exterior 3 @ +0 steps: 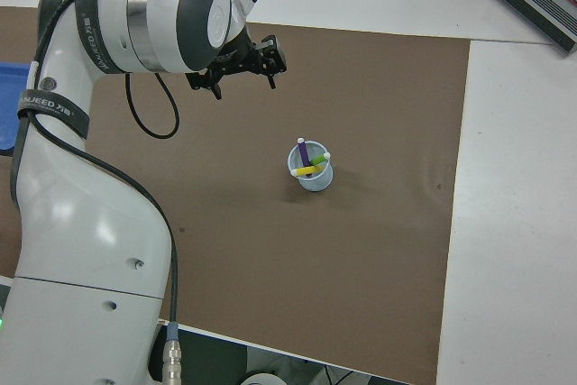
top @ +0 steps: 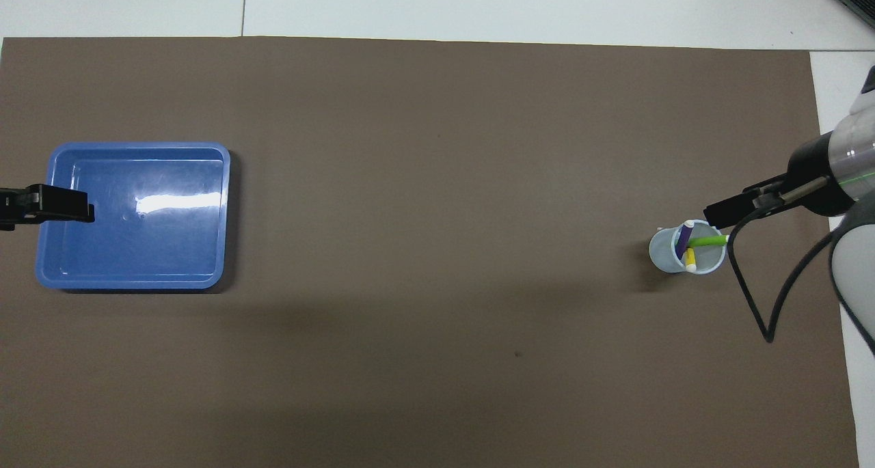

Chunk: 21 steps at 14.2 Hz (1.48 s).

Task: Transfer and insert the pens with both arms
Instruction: 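Open the right gripper and lift it away from the cup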

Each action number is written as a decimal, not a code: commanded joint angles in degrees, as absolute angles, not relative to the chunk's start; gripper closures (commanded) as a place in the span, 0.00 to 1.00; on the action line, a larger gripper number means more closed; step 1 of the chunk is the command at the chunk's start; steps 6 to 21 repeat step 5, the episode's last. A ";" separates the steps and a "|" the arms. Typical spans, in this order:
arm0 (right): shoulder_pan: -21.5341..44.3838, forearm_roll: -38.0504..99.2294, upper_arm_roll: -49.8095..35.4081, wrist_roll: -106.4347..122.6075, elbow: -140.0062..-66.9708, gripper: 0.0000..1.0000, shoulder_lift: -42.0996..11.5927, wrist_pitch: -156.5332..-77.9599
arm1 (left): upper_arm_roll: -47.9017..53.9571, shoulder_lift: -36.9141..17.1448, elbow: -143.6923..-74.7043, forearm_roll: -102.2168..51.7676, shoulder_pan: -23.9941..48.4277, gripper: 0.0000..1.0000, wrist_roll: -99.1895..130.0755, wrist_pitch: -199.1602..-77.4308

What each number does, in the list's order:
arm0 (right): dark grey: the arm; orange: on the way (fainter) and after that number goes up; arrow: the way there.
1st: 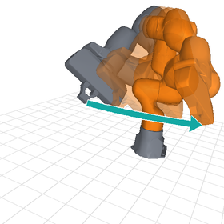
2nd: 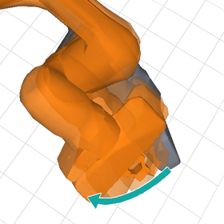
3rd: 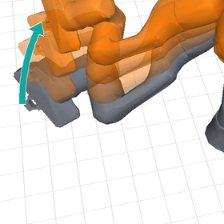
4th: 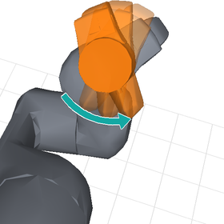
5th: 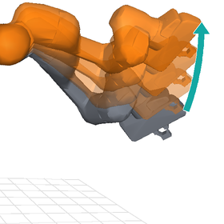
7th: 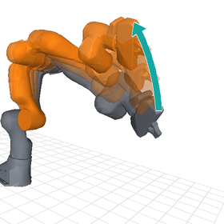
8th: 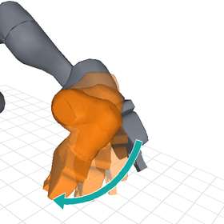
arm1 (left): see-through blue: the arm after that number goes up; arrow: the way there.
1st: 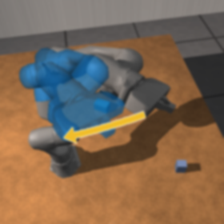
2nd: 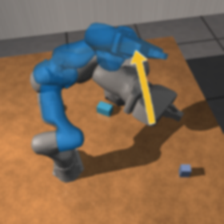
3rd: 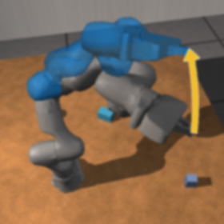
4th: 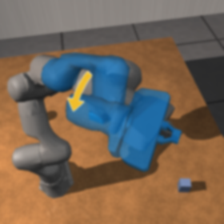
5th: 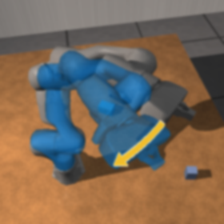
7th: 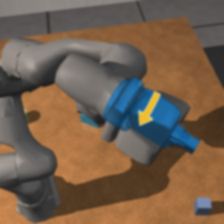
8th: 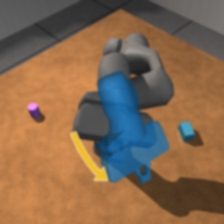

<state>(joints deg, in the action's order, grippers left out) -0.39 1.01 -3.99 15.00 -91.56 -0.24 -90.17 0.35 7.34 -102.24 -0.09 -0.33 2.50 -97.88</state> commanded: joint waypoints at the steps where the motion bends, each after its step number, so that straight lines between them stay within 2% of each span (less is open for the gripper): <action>1: -1.23 0.70 -4.05 14.15 -90.53 0.00 -0.88 -89.12 | 0.09 7.56 -102.04 -0.97 -0.35 0.00 2.99 -97.03; 21: -1.23 0.70 -4.13 14.15 -90.53 0.00 -0.88 -89.12 | 0.09 7.56 -102.04 -0.97 -0.09 0.00 3.08 -96.86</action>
